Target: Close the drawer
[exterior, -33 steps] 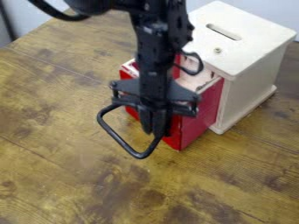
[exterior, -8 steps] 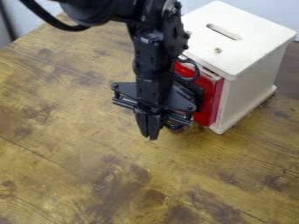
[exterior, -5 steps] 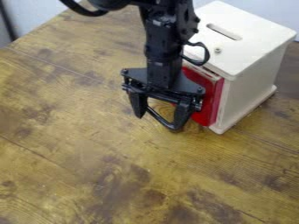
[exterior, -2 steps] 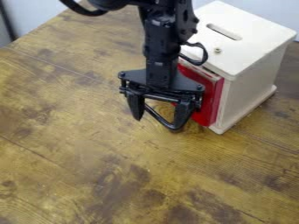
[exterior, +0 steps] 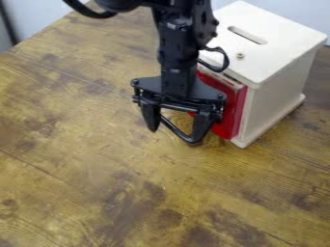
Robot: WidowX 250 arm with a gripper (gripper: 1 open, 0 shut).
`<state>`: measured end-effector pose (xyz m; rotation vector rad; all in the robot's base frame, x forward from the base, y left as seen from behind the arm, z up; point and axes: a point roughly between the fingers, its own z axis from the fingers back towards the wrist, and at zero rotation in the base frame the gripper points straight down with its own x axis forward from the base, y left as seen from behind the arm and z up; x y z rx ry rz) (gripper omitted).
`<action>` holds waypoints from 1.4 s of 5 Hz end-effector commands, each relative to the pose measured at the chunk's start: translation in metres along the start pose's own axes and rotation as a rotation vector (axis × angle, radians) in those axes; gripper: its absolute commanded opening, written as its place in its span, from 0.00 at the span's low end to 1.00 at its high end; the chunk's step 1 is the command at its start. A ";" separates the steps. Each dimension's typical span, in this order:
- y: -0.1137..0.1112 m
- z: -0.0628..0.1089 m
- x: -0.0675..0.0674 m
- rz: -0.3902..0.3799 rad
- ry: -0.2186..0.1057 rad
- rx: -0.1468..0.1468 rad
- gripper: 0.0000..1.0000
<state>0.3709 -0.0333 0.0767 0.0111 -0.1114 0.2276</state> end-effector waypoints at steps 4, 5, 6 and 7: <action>0.008 -0.023 -0.005 0.004 0.030 0.014 1.00; 0.009 -0.028 -0.007 -0.040 0.048 0.019 1.00; 0.011 -0.034 -0.010 -0.082 0.067 0.019 1.00; 0.013 -0.037 -0.013 -0.062 0.089 0.023 1.00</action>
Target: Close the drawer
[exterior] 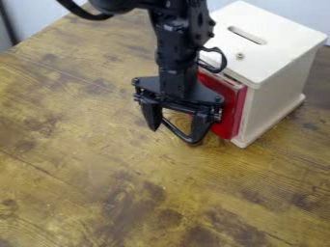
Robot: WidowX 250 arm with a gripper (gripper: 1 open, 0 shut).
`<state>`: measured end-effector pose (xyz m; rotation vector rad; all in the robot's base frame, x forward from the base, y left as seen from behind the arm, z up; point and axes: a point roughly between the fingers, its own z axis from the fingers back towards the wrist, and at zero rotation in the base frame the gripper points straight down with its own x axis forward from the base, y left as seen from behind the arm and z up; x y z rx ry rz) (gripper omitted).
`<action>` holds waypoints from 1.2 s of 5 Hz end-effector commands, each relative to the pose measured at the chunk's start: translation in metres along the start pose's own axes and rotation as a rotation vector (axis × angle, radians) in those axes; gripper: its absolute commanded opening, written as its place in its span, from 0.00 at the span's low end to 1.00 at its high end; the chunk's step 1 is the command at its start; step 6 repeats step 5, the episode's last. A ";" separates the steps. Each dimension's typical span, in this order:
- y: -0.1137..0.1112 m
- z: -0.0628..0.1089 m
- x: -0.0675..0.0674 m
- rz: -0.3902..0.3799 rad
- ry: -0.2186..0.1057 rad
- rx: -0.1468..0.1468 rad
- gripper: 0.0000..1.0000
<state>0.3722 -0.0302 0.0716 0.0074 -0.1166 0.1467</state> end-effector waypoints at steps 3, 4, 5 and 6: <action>0.019 -0.033 -0.022 0.138 0.132 0.045 1.00; 0.024 -0.027 -0.020 0.212 0.125 0.050 1.00; 0.023 -0.046 -0.018 0.193 0.104 0.048 1.00; 0.023 -0.046 -0.018 0.193 0.104 0.048 1.00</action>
